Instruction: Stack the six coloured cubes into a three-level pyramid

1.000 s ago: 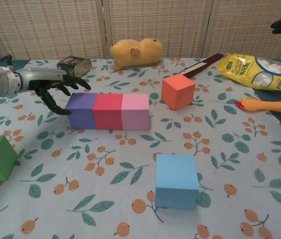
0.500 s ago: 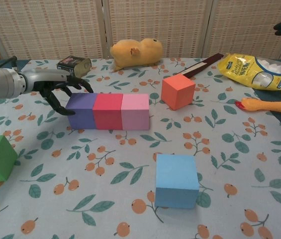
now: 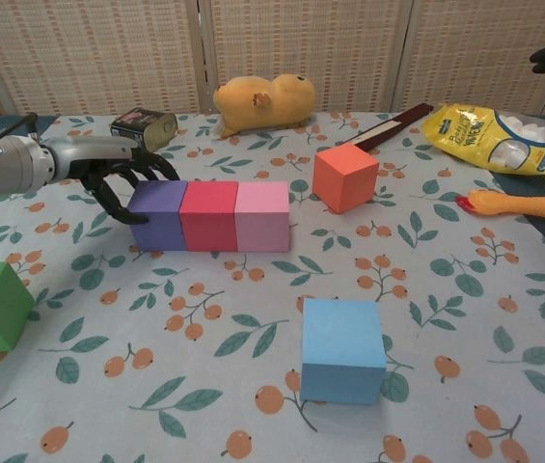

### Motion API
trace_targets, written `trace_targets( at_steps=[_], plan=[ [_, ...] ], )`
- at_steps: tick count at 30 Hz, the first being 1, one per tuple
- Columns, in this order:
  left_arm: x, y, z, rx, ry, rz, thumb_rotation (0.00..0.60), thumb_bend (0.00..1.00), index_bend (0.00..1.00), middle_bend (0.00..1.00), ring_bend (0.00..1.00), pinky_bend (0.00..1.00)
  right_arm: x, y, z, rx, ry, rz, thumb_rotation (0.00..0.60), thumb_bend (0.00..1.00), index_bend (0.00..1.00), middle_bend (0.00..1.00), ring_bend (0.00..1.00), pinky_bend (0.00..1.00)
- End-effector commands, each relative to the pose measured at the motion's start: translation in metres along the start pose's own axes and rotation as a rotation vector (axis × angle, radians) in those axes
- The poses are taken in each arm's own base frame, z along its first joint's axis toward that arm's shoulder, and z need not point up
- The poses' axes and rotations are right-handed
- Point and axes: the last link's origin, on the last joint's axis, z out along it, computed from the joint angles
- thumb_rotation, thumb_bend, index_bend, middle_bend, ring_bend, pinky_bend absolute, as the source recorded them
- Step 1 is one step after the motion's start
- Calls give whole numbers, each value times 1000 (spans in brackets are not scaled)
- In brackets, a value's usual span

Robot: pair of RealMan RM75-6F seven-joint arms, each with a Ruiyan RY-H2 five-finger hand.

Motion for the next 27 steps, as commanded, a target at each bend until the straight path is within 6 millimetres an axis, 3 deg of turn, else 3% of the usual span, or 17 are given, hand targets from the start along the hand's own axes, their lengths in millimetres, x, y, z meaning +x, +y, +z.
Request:
trace_targets(
  at_steps=[1, 27],
  plan=[
    [0, 0, 0, -2, 0, 2, 600, 313, 232, 116, 127, 198, 0, 0, 0, 0, 0, 0, 600, 84, 0, 39, 0, 46],
    [1, 3, 3, -6, -14, 7, 600, 312, 235, 122, 135, 198, 1, 5, -2, -11, 3, 5, 600, 84, 0, 39, 0, 46]
  ],
)
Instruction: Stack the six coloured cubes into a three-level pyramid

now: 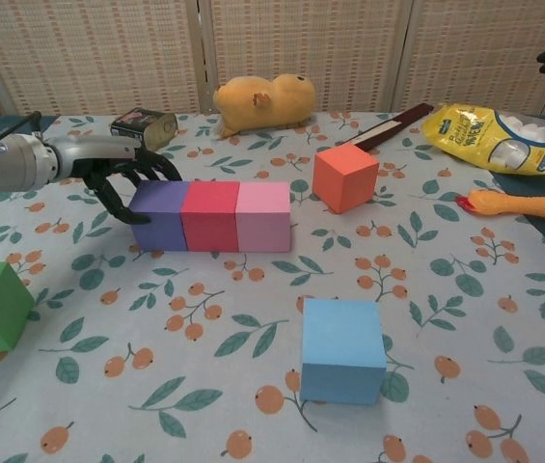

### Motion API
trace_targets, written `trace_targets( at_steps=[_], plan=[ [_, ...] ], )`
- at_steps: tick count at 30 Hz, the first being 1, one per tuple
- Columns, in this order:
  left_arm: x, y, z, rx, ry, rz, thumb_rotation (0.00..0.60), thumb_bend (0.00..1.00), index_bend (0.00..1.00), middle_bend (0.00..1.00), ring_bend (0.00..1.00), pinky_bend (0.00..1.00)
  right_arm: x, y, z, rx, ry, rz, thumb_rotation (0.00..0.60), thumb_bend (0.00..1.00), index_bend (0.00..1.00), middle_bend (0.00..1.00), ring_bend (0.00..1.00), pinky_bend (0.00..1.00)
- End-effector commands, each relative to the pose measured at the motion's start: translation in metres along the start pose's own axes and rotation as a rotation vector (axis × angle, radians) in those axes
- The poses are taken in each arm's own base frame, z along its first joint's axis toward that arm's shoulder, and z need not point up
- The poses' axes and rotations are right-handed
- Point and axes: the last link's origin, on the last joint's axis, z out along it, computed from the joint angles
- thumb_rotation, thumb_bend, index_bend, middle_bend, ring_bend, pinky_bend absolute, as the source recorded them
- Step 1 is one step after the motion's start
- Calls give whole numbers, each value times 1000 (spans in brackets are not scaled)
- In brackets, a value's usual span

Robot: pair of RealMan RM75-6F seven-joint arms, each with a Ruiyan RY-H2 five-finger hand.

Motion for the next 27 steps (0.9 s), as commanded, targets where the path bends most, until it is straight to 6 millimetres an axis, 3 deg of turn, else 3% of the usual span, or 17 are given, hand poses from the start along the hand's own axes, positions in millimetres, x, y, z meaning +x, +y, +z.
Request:
trace_targets(
  at_steps=[1, 27],
  plan=[
    [0, 0, 1, 1, -2, 0, 600, 312, 233, 122, 135, 198, 0, 1, 0, -2, -1, 0, 600, 84, 0, 39, 0, 46],
    [-3, -1, 3, 18, -20, -5, 600, 309, 218, 102, 135, 201, 1, 3, 1, -5, 0, 6, 600, 84, 0, 39, 0, 46]
  ],
)
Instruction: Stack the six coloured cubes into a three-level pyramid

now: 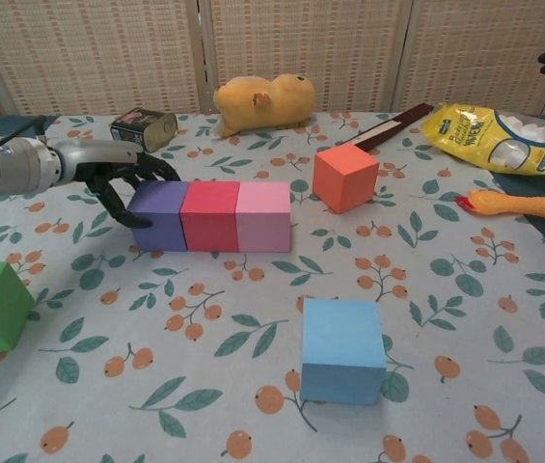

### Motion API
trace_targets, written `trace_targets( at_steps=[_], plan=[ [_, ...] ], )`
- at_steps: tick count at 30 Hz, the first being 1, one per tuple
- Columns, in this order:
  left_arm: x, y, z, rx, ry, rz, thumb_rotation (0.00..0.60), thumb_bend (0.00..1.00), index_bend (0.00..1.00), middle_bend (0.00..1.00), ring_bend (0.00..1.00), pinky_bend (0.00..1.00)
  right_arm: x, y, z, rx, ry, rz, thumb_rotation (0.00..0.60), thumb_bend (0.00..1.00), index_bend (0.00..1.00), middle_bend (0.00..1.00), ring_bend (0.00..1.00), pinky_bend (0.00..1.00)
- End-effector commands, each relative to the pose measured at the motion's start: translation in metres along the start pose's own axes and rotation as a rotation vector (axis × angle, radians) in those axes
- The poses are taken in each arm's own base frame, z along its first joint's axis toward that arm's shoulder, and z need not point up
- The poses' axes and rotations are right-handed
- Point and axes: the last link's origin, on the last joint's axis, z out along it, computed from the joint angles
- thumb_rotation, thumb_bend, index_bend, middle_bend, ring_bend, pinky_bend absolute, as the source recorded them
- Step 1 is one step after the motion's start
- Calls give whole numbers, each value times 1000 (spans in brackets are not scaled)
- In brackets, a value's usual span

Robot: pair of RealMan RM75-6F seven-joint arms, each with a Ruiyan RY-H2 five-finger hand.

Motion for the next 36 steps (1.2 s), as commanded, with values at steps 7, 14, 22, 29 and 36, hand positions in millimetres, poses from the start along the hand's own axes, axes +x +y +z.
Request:
trace_targets(
  at_steps=[7, 14, 22, 29, 36],
  plan=[
    [2, -1, 1, 8, 8, -5, 600, 309, 206, 102, 135, 207, 0, 1, 0, -1, 1, 0, 600, 84, 0, 39, 0, 46],
    [1, 2, 1, 2, 3, 3, 600, 309, 204, 101, 135, 207, 1, 2, -1, -3, 4, 0, 600, 84, 0, 39, 0, 46],
    [1, 3, 3, 5, 9, -3, 600, 310, 200, 100, 135, 208, 1, 3, -2, -7, 4, -1, 600, 84, 0, 39, 0, 46],
    [0, 4, 3, 4, 1, -1, 600, 310, 200, 98, 135, 209, 2, 4, -2, -9, 6, 1, 600, 83, 0, 39, 0, 46],
    [-1, 4, 1, 1, 2, -4, 600, 312, 99, 17, 75, 201, 2, 4, -2, -8, 9, 3, 600, 84, 0, 39, 0, 46]
  ],
)
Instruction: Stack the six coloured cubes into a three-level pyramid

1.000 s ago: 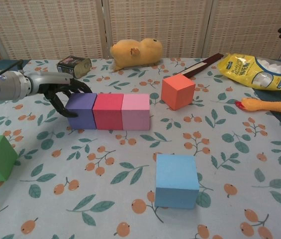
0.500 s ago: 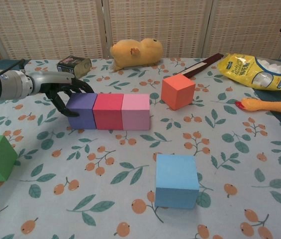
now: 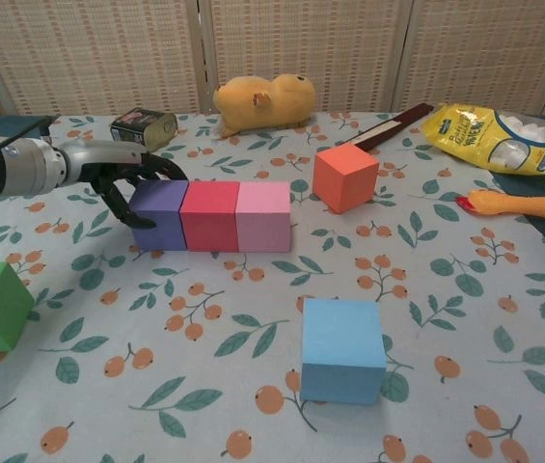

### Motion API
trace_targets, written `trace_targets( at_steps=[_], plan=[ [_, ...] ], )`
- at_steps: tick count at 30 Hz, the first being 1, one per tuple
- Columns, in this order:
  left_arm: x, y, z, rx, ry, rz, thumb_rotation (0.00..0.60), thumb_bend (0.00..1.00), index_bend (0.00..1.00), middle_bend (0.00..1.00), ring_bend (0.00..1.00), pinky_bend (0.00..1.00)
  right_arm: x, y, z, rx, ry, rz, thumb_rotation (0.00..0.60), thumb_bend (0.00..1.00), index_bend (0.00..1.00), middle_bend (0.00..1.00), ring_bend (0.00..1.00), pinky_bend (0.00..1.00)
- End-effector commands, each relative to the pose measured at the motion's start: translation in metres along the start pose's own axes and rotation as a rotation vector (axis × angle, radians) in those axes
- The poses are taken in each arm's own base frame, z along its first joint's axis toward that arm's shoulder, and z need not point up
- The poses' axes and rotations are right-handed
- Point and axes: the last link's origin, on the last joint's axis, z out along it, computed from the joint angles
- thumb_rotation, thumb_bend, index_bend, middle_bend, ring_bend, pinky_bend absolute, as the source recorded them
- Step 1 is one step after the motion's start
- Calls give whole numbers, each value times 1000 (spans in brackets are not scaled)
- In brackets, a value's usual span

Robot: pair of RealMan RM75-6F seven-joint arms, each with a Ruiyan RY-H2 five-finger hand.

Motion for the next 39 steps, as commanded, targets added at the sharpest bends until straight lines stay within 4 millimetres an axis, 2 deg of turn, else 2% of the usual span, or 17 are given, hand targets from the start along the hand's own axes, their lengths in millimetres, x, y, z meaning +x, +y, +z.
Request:
trace_targets(
  at_steps=[1, 4, 8, 13, 17, 23, 30, 39],
  plan=[
    [0, -1, -2, -1, 1, 1, 600, 313, 76, 3, 48, 198, 0, 0, 0, 1, 1, 1, 600, 84, 0, 39, 0, 46],
    [1, -2, -6, -3, 7, -4, 600, 317, 52, 0, 6, 189, 1, -1, -1, 2, 5, 2, 600, 84, 0, 39, 0, 46],
    [6, -8, -18, -4, 19, 8, 600, 319, 45, 0, 0, 175, 2, -1, -2, 3, 8, 2, 600, 83, 0, 39, 0, 46],
    [13, -24, -39, 22, 46, 65, 600, 318, 44, 0, 0, 156, 3, -1, -3, 4, 9, 4, 600, 84, 0, 39, 0, 46],
    [15, -35, -47, 58, 72, 84, 600, 321, 44, 0, 0, 147, 2, -2, -5, 10, 11, 8, 600, 83, 0, 39, 0, 46],
    [17, -43, -33, 99, 131, 117, 600, 317, 48, 0, 0, 136, 3, -3, -7, 15, 17, 10, 600, 84, 0, 39, 0, 46],
    [18, -40, -9, 119, 145, 100, 600, 314, 58, 0, 0, 130, 5, -3, -8, 9, 22, 8, 600, 83, 0, 39, 0, 46],
    [17, -32, 1, 102, 123, 75, 600, 313, 60, 0, 0, 130, 6, 1, -8, -5, 26, 7, 600, 84, 0, 39, 0, 46]
  ],
)
